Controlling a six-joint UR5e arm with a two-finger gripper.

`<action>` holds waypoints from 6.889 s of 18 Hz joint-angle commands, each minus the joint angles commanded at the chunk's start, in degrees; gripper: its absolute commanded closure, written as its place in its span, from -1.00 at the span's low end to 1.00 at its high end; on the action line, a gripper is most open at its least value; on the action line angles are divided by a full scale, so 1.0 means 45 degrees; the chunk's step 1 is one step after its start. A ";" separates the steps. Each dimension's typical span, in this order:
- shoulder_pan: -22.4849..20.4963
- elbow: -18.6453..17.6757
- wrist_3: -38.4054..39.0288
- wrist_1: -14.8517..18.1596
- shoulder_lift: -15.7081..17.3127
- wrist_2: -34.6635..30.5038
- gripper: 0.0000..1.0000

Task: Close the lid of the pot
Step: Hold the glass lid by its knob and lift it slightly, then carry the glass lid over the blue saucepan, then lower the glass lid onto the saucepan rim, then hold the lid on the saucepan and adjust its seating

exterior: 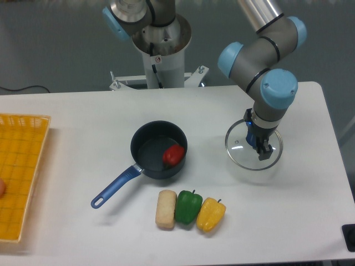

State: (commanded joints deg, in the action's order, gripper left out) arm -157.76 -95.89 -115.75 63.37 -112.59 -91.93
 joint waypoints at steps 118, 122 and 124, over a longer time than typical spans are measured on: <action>0.5430 -0.2500 0.7012 -0.0605 0.2500 0.0117 0.43; 0.5430 -0.2617 0.7050 -0.0605 0.2597 0.0156 0.43; 0.5430 -0.2637 0.7090 -0.0605 0.2636 0.0137 0.43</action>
State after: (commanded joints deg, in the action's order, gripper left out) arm -133.33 -107.75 -83.85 60.64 -100.72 -91.32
